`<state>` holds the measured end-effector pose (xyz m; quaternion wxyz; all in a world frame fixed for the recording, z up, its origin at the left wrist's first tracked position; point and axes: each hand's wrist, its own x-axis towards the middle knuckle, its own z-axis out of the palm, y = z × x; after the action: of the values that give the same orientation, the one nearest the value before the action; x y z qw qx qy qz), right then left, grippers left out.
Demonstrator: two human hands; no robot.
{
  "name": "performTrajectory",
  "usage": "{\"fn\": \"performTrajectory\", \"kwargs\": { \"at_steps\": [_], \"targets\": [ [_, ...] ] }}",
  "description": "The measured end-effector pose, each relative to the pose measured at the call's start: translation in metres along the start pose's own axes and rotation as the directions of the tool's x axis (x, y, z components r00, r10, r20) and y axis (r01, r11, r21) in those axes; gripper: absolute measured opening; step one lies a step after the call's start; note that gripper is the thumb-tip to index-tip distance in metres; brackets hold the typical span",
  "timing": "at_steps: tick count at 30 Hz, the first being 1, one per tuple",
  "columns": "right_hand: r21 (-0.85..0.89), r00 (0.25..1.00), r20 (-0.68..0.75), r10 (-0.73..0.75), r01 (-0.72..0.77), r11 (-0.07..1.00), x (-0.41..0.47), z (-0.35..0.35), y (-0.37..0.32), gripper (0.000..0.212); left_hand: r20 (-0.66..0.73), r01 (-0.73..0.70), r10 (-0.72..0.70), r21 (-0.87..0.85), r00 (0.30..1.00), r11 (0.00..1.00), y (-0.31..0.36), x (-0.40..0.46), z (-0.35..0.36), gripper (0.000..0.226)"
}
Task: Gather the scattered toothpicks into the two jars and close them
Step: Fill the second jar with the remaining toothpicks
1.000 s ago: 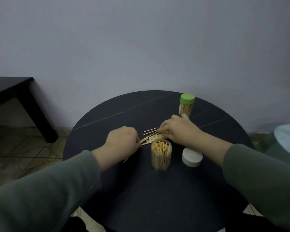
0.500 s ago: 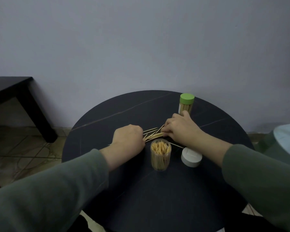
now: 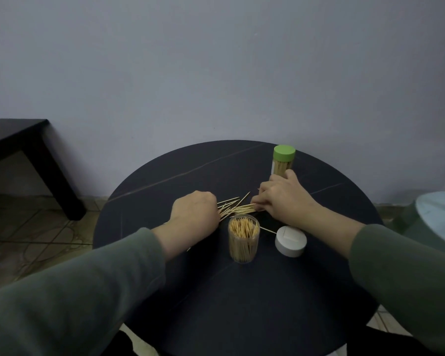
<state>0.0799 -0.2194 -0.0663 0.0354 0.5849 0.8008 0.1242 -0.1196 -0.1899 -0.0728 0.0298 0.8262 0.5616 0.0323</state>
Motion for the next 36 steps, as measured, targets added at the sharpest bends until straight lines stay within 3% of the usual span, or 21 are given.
{"fn": "performTrajectory", "kwargs": {
  "at_steps": [7, 10, 13, 17, 21, 24, 32, 36],
  "targets": [
    [0.236, 0.98, -0.121, 0.155, -0.123, 0.964, -0.01, -0.005, 0.003, 0.029, 0.005, 0.063, -0.064, -0.282, 0.998, 0.957, -0.006, 0.002, -0.006, 0.015],
    [0.42, 0.958, -0.134, 0.252, -0.175, 0.89, -0.013, -0.007, 0.002, 0.028, 0.007, 0.052, -0.055, -0.438, 0.998, 0.898, -0.006, 0.001, -0.012, 0.012],
    [0.679, 0.936, -0.064, 0.346, -0.213, 0.703, -0.016, -0.011, -0.004, 0.027, -0.055, -0.001, -0.045, -0.644, 0.998, 0.765, -0.001, -0.004, -0.022, 0.016],
    [0.958, 0.917, 0.047, 0.397, -0.153, 0.241, -0.023, -0.025, -0.019, 0.027, -0.147, -0.099, -0.055, -0.855, 0.988, 0.509, 0.011, -0.021, -0.037, 0.011],
    [0.998, 0.914, 0.063, 0.4, -0.065, -0.01, -0.03, -0.032, -0.032, 0.015, -0.126, -0.109, -0.068, -0.97, 0.99, 0.217, 0.022, -0.037, -0.045, 0.017],
    [0.992, 0.913, 0.083, 0.4, -0.039, -0.118, -0.035, -0.032, -0.04, 0.016, -0.075, -0.07, -0.047, -0.993, 0.996, 0.097, 0.026, -0.043, -0.04, 0.025],
    [0.974, 0.884, 0.068, 0.462, 0.042, -0.223, -0.042, -0.04, -0.043, 0.012, -0.05, -0.045, -0.047, -0.994, 0.998, 0.097, 0.024, -0.048, -0.019, 0.028],
    [0.959, 0.904, 0.094, 0.417, 0.031, -0.283, -0.042, -0.039, -0.046, 0.013, -0.027, -0.025, -0.034, -0.998, 0.999, 0.062, 0.02, -0.046, -0.015, 0.028]
  ]
}}
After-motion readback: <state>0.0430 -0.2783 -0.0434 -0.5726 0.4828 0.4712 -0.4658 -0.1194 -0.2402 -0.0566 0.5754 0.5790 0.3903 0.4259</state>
